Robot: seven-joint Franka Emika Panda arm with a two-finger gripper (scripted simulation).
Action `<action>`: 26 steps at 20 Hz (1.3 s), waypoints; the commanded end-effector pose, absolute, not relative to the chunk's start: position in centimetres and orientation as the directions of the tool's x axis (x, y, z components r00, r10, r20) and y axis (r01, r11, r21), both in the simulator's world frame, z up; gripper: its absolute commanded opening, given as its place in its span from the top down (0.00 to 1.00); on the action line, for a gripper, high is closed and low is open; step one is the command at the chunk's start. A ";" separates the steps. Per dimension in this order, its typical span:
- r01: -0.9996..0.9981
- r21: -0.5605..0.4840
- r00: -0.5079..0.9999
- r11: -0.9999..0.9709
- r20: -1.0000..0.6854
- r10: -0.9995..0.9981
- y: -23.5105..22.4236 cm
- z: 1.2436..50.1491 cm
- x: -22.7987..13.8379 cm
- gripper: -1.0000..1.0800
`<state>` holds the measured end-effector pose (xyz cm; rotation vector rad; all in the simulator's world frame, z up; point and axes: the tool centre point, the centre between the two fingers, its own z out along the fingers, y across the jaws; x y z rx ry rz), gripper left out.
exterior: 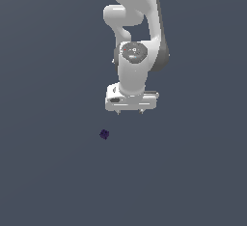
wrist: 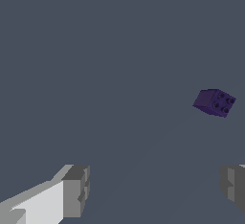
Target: Pick up the object and move it to a goal position.
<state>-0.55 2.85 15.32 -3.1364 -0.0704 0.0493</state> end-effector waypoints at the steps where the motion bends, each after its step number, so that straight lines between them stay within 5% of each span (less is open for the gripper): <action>1: 0.045 -0.005 0.998 -0.999 -0.031 0.045 2.9 15.3 -0.6 0.04; 14: 0.052 -0.020 0.999 -0.998 0.012 0.052 5.2 18.0 0.4 0.04; 26: -0.145 -0.022 0.989 -0.989 0.003 -0.145 -0.3 13.9 2.5 0.04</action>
